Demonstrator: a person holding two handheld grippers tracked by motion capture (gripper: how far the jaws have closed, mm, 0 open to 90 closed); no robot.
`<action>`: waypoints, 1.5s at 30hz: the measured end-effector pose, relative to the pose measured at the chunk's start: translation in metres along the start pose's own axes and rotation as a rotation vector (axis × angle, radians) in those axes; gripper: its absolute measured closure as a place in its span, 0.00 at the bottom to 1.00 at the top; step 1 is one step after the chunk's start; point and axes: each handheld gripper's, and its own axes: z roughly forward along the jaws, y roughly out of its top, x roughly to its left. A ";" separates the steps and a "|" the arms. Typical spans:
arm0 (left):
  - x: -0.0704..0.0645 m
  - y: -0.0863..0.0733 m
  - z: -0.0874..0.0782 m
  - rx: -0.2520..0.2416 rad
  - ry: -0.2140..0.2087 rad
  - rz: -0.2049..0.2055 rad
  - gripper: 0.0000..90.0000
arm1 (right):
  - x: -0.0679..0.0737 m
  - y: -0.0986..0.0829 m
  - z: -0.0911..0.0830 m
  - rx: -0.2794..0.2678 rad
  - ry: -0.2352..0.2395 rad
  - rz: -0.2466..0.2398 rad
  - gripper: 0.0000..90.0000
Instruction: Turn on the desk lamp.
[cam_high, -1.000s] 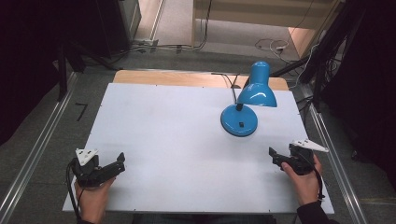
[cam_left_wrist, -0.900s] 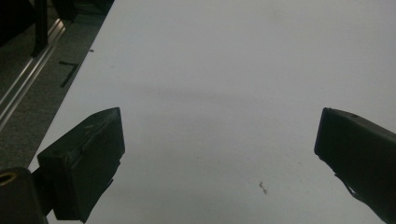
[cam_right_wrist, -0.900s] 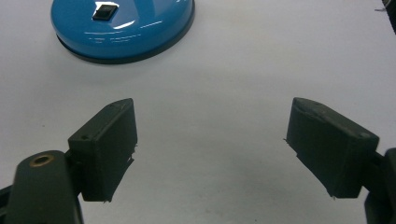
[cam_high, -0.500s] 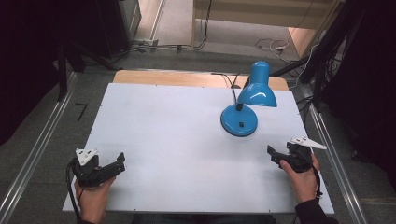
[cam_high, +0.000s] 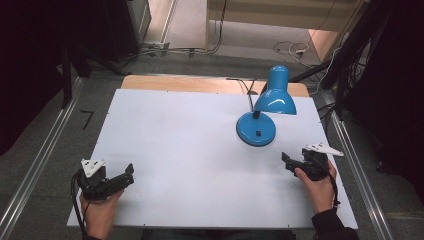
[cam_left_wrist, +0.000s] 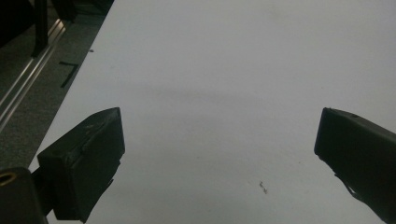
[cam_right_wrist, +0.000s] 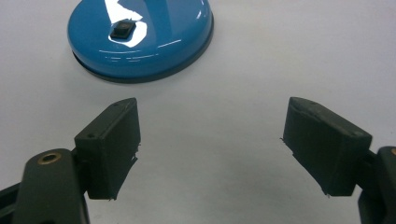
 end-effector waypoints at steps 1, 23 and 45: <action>0.000 0.000 0.000 0.000 0.001 0.000 0.02 | 0.001 0.001 0.001 0.000 0.001 -0.002 0.19; 0.000 0.000 0.000 0.000 0.004 0.002 0.02 | 0.014 0.015 0.015 -0.016 0.021 -0.023 0.21; 0.000 0.000 0.000 0.000 0.010 0.001 0.02 | 0.017 0.030 0.024 -0.036 0.030 -0.011 0.22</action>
